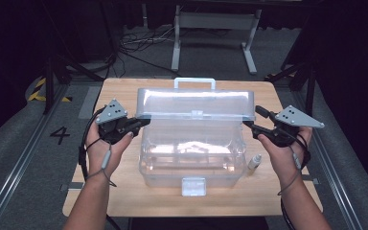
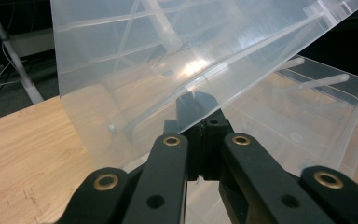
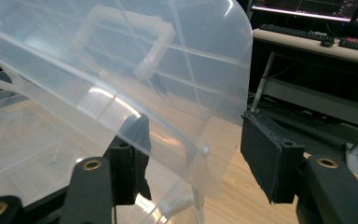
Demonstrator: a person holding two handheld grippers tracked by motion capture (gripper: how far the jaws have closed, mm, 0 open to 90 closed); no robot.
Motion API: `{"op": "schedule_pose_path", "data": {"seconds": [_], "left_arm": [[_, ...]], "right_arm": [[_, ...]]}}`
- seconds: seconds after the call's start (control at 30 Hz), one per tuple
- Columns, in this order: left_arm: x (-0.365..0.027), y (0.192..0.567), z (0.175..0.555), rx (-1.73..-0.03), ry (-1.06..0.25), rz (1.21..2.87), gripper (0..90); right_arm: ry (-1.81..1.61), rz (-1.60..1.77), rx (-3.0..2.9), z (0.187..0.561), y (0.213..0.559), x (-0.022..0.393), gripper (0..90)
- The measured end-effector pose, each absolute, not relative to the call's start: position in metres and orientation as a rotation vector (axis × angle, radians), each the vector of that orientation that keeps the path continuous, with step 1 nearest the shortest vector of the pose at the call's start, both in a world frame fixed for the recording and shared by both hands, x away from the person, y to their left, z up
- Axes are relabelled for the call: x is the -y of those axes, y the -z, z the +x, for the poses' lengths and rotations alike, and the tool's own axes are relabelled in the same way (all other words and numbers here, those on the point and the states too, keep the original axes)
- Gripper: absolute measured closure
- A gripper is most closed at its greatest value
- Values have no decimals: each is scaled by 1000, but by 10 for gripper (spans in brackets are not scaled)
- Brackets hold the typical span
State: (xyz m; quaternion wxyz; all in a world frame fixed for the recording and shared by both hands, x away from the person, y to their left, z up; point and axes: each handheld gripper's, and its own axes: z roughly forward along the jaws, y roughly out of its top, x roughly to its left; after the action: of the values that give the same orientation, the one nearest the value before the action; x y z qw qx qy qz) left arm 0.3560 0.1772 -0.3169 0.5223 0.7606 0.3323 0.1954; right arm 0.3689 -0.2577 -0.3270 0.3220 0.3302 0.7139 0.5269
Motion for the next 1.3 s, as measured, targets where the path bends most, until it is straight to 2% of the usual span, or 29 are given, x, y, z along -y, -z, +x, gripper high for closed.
{"op": "schedule_pose_path", "data": {"seconds": [0.33, 0.8, 0.83, 0.9, 1.3], "left_arm": [[-177, 317, 356, -793, -460, 1823, 898], [-177, 318, 357, -784, -451, 1820, 884], [-177, 318, 356, -784, -451, 1819, 884], [-177, 318, 356, -784, -447, 1815, 884], [-184, 316, 348, -773, -419, 1841, 860]], "right_arm": [[-1336, 844, -1830, 376, 325, 245, 466], [-1308, 822, -1778, 369, 327, 247, 597], [-1315, 827, -1774, 367, 327, 249, 634], [-1316, 826, -1772, 367, 327, 249, 650], [-1300, 858, -1823, 371, 324, 253, 696]]}}
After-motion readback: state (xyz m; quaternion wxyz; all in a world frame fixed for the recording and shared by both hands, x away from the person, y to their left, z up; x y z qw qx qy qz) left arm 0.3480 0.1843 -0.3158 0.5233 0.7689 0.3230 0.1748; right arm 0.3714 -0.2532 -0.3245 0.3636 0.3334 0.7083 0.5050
